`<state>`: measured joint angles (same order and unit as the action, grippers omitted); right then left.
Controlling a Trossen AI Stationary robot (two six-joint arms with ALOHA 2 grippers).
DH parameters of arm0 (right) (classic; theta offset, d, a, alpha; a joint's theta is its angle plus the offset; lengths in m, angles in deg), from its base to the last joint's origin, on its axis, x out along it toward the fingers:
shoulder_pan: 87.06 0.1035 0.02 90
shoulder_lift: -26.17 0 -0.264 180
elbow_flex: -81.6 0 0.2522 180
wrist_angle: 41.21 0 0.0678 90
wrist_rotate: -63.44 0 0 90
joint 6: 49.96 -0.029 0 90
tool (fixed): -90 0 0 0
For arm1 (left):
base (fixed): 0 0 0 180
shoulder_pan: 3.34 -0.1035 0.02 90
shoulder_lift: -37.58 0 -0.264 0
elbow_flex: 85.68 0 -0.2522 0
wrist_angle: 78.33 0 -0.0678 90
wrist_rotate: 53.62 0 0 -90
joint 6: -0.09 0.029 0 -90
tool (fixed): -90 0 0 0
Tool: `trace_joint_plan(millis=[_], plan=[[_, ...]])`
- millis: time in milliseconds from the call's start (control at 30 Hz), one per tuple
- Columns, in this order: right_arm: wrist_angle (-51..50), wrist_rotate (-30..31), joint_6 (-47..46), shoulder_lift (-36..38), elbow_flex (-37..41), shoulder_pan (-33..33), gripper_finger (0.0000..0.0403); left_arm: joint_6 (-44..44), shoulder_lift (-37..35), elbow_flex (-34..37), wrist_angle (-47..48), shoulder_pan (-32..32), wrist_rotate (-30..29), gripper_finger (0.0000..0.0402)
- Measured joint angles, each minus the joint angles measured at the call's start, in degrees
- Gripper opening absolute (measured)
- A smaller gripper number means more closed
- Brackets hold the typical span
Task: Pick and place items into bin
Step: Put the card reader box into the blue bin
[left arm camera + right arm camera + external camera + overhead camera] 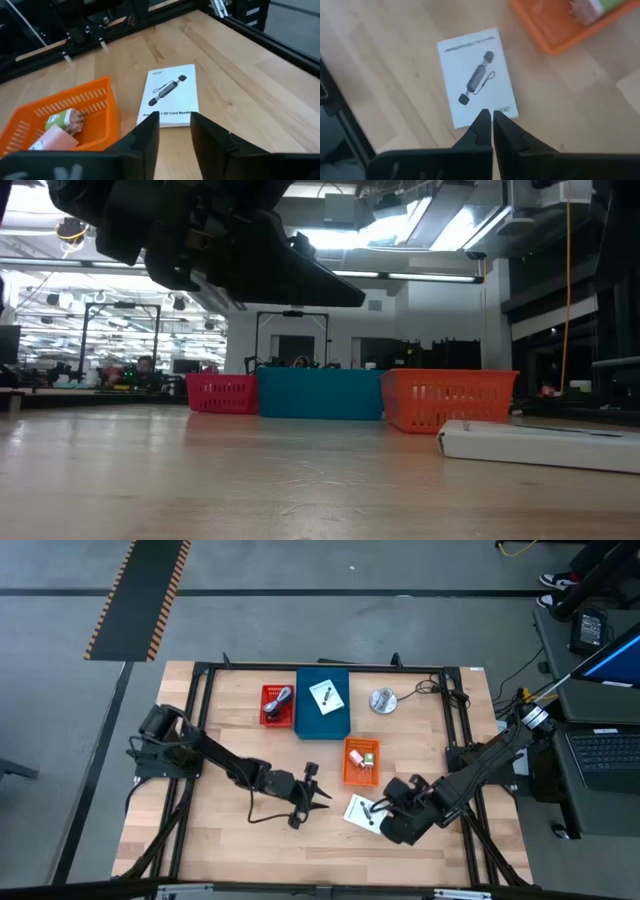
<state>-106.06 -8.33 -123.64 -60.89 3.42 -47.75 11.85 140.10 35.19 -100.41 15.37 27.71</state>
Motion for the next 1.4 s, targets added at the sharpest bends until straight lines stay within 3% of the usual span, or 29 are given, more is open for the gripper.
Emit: trace_joint_plan(millis=[233,467,733,1033,1400], plan=[[-0.2,-0.4,-5.8,-1.0,0.1,0.0,0.0000,6.2,3.1,-3.2,0.0,1.1,-3.8,0.0136],[6.5,-2.2,-7.4,-2.6,4.5,0.0,0.0000,13.5,8.6,-8.7,6.5,3.0,-9.5,0.0139],[7.3,-3.9,-10.3,-2.5,8.9,0.0,0.0000,17.5,11.7,-12.3,9.4,5.4,-15.6,0.0139],[17.3,-3.4,-10.3,-2.6,14.4,-0.2,0.0000,20.3,12.4,-12.9,10.9,6.0,-15.8,0.0139],[18.3,-2.4,-10.0,-2.7,16.1,-2.2,0.0000,19.0,12.4,-12.9,10.8,6.0,-15.8,0.0139]])
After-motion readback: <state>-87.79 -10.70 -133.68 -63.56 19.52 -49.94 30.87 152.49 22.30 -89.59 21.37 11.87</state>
